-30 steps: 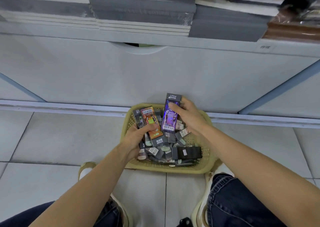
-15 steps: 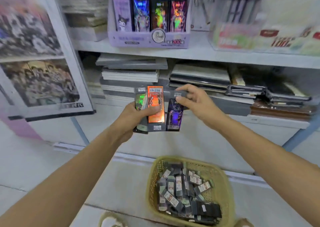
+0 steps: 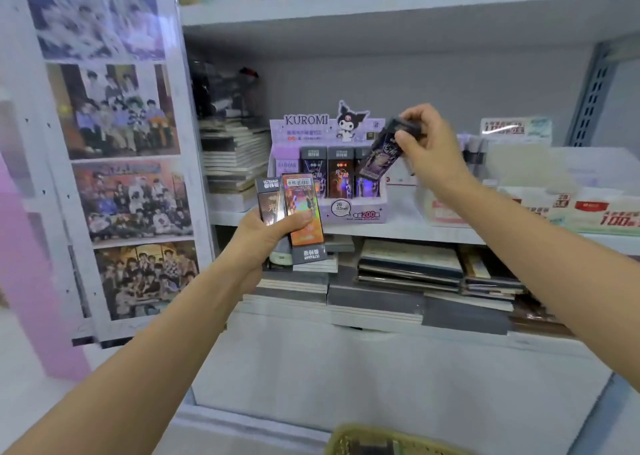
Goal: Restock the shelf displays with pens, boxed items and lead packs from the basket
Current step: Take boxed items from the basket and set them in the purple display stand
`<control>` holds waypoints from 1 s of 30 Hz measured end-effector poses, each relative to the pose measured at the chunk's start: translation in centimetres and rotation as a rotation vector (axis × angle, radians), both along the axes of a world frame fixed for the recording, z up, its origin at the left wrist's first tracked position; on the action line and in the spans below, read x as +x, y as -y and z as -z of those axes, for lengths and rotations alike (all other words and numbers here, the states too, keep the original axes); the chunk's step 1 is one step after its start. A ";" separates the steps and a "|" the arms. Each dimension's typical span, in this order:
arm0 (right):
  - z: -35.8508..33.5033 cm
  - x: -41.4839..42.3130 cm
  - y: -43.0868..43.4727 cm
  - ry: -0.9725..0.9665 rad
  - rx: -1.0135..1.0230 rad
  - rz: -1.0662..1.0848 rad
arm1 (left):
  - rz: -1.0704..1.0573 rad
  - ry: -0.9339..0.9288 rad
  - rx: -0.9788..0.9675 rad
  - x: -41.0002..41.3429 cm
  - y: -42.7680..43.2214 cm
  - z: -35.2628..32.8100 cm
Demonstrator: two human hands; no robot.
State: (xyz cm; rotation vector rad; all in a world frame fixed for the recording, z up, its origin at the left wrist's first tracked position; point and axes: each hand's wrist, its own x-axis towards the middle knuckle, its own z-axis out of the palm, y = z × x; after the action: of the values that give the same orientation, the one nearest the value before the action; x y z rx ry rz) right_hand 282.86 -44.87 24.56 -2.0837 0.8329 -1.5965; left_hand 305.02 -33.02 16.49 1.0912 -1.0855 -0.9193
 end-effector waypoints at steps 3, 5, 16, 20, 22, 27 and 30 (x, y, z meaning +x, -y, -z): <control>0.5 0.5 1.8 -0.109 0.001 0.078 | -0.002 -0.002 0.018 -0.2 0.8 -0.2; 1.2 1.0 2.6 -0.152 0.009 0.084 | 0.007 -0.002 0.018 -0.3 1.5 -0.5; -0.3 1.9 5.1 -0.556 -0.034 0.096 | 0.001 -0.032 0.005 -0.1 4.3 -0.7; 0.2 2.9 5.2 -0.495 -0.031 0.123 | -0.005 -0.039 0.032 -0.5 4.5 -0.3; 0.5 3.2 5.2 -0.430 -0.051 0.132 | 0.003 -0.040 0.026 -0.6 4.6 -0.2; 1.3 2.8 5.9 -0.336 -0.009 0.134 | 0.006 -0.035 0.009 -0.7 4.9 -0.3; 1.3 3.0 6.2 -0.379 -0.125 0.288 | 0.005 -0.037 0.006 -0.9 5.1 -0.3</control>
State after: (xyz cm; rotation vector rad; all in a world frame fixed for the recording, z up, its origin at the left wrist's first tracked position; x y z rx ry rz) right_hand 285.84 -51.09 23.22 -2.4951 1.2361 -1.4356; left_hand 304.15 -38.09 16.81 1.0728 -1.0559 -0.9436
